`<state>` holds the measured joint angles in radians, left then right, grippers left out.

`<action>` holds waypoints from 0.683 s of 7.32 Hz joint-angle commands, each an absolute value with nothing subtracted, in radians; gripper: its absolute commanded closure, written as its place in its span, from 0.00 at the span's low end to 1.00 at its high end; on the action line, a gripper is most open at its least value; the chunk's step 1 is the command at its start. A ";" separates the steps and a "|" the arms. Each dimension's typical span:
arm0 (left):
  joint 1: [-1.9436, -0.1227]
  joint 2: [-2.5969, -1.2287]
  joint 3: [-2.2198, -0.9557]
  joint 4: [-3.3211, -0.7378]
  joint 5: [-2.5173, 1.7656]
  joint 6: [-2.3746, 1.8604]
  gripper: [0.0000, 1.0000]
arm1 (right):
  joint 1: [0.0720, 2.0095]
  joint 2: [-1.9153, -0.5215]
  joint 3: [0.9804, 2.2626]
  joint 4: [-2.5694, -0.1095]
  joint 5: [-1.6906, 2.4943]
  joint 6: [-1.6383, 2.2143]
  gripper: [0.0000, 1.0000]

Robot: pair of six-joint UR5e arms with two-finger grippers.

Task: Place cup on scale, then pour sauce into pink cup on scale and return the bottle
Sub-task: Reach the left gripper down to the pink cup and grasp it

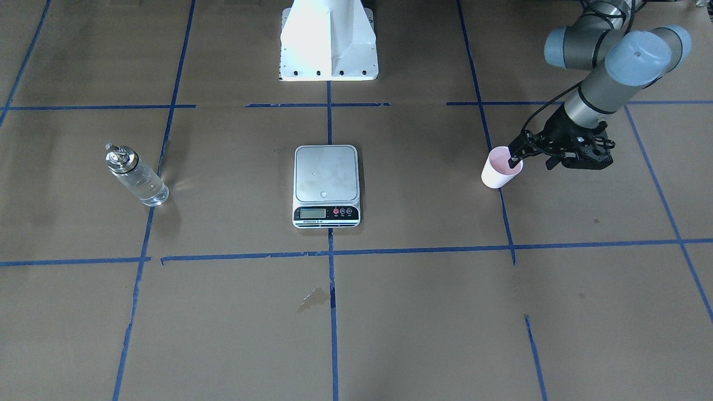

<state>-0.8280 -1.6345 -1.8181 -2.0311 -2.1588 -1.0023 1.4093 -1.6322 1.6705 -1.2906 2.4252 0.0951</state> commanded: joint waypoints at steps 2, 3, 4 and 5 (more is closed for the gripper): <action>-0.804 -1.634 -1.803 -2.029 -2.158 -1.002 0.77 | 1.407 -1.632 1.670 -1.292 2.424 0.097 0.00; -0.804 -1.634 -1.798 -2.026 -2.160 -1.002 1.00 | 1.407 -1.632 1.667 -1.292 2.422 0.095 0.00; -0.802 -1.635 -1.796 -2.023 -2.161 -1.005 1.00 | 1.407 -1.631 1.666 -1.292 2.419 0.094 0.00; -0.807 -1.640 -1.811 -2.007 -2.163 -1.031 1.00 | 1.407 -1.629 1.664 -1.292 2.419 0.095 0.00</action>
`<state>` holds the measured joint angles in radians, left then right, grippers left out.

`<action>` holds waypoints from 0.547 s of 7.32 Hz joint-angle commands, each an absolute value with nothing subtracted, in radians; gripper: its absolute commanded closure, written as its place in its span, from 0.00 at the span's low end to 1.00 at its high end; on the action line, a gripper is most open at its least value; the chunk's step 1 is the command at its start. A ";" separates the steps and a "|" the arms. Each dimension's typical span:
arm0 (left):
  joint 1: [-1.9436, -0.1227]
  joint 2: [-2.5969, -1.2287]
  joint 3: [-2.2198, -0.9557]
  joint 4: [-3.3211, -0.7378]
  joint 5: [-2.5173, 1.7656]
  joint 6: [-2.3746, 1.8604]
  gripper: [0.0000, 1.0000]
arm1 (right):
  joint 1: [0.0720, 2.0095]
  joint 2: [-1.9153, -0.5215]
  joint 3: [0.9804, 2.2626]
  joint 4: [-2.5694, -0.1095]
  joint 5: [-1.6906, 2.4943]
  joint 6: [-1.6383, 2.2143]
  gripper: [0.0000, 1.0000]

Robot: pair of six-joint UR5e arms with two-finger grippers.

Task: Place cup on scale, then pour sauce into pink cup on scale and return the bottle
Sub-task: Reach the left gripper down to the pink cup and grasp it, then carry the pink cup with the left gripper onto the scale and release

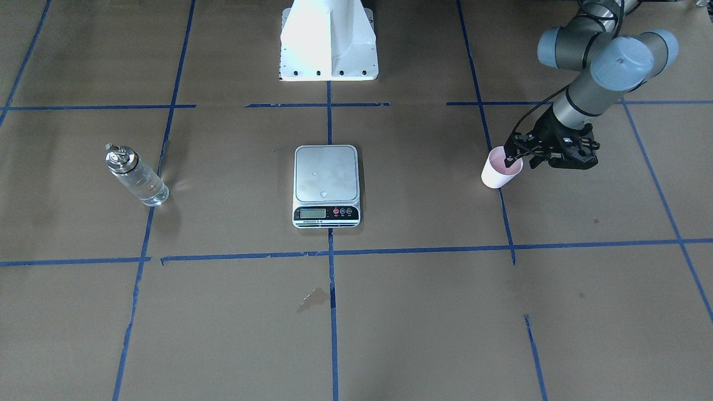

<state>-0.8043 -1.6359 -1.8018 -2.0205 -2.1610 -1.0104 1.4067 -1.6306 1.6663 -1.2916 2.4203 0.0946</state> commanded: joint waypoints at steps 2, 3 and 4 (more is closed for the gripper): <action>-0.813 -1.696 -1.842 -1.973 -2.187 -1.147 1.00 | 1.407 -1.628 1.664 -1.292 2.418 0.095 0.00; -0.819 -1.760 -1.895 -1.913 -2.215 -1.179 1.00 | 1.407 -1.626 1.666 -1.292 2.419 0.095 0.00; -0.810 -1.913 -1.885 -1.804 -2.212 -1.330 1.00 | 1.407 -1.621 1.672 -1.292 2.422 0.098 0.00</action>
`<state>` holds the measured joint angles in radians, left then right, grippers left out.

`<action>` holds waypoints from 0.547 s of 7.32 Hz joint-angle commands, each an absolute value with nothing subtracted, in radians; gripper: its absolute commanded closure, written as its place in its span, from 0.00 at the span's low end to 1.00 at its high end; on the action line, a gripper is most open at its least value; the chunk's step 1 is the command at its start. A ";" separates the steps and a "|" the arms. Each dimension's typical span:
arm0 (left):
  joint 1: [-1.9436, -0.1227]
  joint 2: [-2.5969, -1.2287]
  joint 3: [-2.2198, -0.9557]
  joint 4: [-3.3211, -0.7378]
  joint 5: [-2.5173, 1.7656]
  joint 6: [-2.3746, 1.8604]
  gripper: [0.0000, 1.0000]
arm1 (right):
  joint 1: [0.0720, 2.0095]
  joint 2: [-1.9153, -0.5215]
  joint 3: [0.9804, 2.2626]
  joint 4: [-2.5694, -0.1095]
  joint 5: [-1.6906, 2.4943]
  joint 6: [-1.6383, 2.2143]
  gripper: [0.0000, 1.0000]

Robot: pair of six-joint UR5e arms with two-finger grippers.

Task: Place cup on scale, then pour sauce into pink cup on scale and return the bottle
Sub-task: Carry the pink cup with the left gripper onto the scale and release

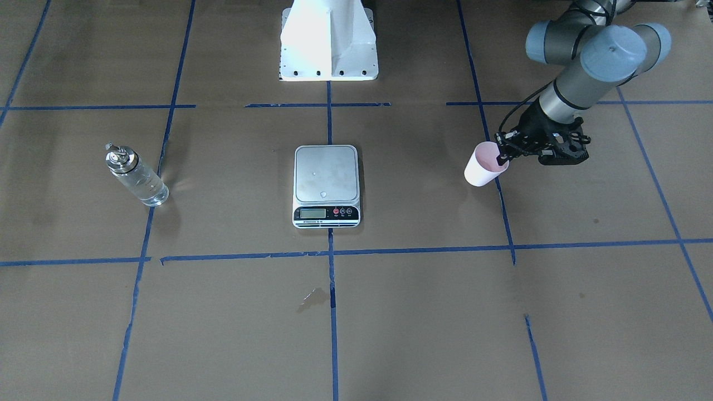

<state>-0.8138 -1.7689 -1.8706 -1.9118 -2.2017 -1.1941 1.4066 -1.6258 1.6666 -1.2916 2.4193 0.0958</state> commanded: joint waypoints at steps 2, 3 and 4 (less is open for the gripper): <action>-0.688 -2.194 -1.806 -1.683 -2.171 -1.538 1.00 | 1.407 -1.621 1.672 -1.292 2.422 0.097 0.00; -0.604 -2.262 -1.784 -1.683 -2.049 -1.586 1.00 | 1.407 -1.620 1.671 -1.292 2.421 0.095 0.00; -0.545 -2.320 -1.704 -1.680 -1.970 -1.612 1.00 | 1.402 -1.620 1.667 -1.292 2.418 0.095 0.00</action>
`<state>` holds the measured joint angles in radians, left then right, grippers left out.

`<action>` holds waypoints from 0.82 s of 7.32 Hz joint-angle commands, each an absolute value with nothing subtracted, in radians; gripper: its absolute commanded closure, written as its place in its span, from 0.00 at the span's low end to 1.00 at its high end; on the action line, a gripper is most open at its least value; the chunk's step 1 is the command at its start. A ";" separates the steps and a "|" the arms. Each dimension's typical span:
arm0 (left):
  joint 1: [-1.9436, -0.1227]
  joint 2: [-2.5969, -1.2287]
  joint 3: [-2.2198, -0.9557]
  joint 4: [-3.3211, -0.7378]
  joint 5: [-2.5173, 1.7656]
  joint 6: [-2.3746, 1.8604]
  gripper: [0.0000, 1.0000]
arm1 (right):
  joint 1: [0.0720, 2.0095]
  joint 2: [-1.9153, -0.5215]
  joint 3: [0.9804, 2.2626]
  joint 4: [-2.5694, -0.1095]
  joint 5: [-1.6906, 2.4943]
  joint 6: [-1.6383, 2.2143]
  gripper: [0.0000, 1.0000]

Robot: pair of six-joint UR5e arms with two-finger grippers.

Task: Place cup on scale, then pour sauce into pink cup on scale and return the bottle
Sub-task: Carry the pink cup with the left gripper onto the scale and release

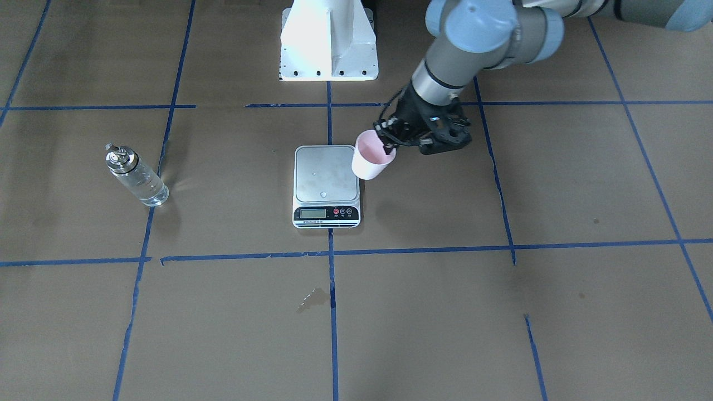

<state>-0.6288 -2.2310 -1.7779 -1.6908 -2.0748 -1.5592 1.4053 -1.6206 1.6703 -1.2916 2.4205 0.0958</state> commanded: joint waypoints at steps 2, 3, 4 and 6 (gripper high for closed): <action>-0.531 -2.313 -1.686 -1.680 -1.960 -1.612 1.00 | 1.399 -1.620 1.670 -1.292 2.418 0.095 0.00; -0.517 -2.309 -1.686 -1.681 -1.960 -1.612 1.00 | 1.397 -1.618 1.671 -1.292 2.418 0.095 0.00; -0.517 -2.309 -1.686 -1.681 -1.960 -1.612 1.00 | 1.396 -1.618 1.671 -1.292 2.416 0.095 0.00; -0.517 -2.304 -1.684 -1.686 -1.962 -1.612 1.00 | 1.391 -1.618 1.671 -1.292 2.416 0.095 0.00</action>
<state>-0.5178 -2.3063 -1.6857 -1.6830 -1.9617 -1.6121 1.3950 -1.6184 1.6704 -1.2916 2.4162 0.0951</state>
